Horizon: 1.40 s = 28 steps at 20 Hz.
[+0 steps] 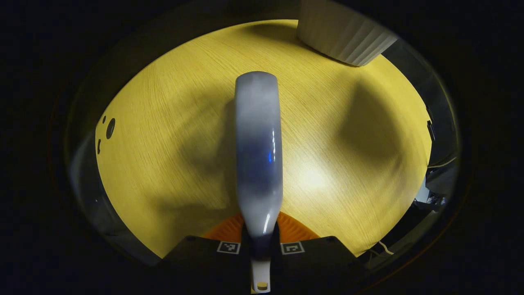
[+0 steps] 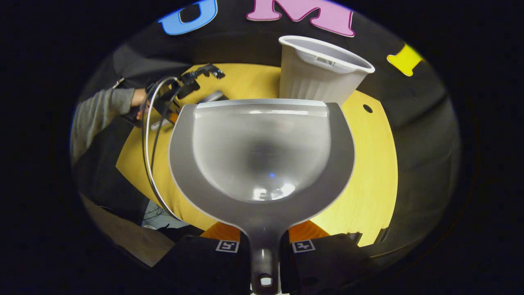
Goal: Pick up the small broom and dustpan from the desktop, sweep the trash into the dustpan with the broom, and then empty the trash into the garbage bin.
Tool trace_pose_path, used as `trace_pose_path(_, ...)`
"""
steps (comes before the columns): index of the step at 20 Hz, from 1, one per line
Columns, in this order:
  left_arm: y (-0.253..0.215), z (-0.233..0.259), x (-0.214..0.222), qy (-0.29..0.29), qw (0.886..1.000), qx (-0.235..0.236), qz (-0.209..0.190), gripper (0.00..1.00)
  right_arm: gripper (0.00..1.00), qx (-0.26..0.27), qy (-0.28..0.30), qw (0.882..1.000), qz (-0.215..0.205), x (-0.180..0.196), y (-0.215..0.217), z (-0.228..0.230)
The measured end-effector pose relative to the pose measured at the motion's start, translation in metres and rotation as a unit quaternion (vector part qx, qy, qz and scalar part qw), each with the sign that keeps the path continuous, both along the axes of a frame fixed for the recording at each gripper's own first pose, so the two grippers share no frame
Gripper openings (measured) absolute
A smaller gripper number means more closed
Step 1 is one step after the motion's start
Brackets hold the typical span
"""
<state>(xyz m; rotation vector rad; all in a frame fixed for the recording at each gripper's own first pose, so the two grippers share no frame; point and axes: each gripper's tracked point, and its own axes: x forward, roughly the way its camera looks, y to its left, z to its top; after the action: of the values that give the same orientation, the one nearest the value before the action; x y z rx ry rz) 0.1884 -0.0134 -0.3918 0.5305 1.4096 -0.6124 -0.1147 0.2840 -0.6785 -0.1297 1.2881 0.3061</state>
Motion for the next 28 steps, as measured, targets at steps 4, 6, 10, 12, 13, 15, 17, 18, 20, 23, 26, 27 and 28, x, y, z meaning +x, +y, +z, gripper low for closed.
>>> trace_pose_path(4,0.0,0.0,0.001,0.004,1.0,0.003,-0.005,0.21,0.32,-0.035,0.018,0.999,-0.007,-0.004,0.0,-0.062)
trace_pose_path(6,0.001,-0.001,0.002,0.004,1.0,0.005,-0.008,0.21,0.32,-0.041,0.025,0.999,-0.019,0.002,0.004,-0.084)
trace_pose_path(10,0.0,0.0,0.001,0.002,1.0,0.003,0.001,0.21,0.31,-0.058,0.035,0.997,-0.022,0.012,0.003,-0.112)
trace_pose_path(12,0.0,0.0,0.001,0.002,1.0,0.006,0.005,0.22,0.32,-0.056,0.047,0.997,-0.022,0.015,0.002,-0.123)
trace_pose_path(13,-0.001,0.0,0.002,0.003,1.0,0.008,0.007,0.21,0.32,-0.053,0.055,0.997,-0.021,0.014,0.002,-0.127)
trace_pose_path(15,-0.002,0.0,0.002,0.005,1.0,0.012,0.01,0.21,0.32,-0.047,0.061,0.997,-0.016,0.016,0.003,-0.134)
trace_pose_path(17,-0.003,0.0,0.001,0.004,1.0,0.016,0.021,0.21,0.33,-0.041,0.062,0.997,-0.009,0.019,0.002,-0.138)
trace_pose_path(18,-0.004,0.0,0.0,0.003,0.999,0.017,0.027,0.21,0.33,-0.037,0.063,0.997,-0.006,0.022,0.001,-0.141)
trace_pose_path(20,-0.005,0.001,0.0,0.003,0.999,0.023,0.039,0.21,0.39,-0.038,0.065,0.997,0.003,0.025,-0.003,-0.149)
trace_pose_path(23,-0.006,0.002,-0.001,0.007,0.998,0.038,0.045,0.21,0.34,-0.027,0.066,0.997,0.011,0.029,-0.004,-0.157)
trace_pose_path(26,-0.007,0.001,-0.002,0.006,0.998,0.044,0.052,0.21,0.35,-0.02,0.074,0.997,0.009,0.029,-0.004,-0.163)
trace_pose_path(27,-0.008,0.001,-0.002,0.005,0.997,0.044,0.055,0.21,0.35,-0.022,0.078,0.997,0.014,0.027,-0.005,-0.164)
trace_pose_path(28,-0.009,0.001,-0.003,0.005,0.997,0.045,0.054,0.21,0.36,-0.02,0.078,0.997,0.017,0.027,-0.005,-0.164)
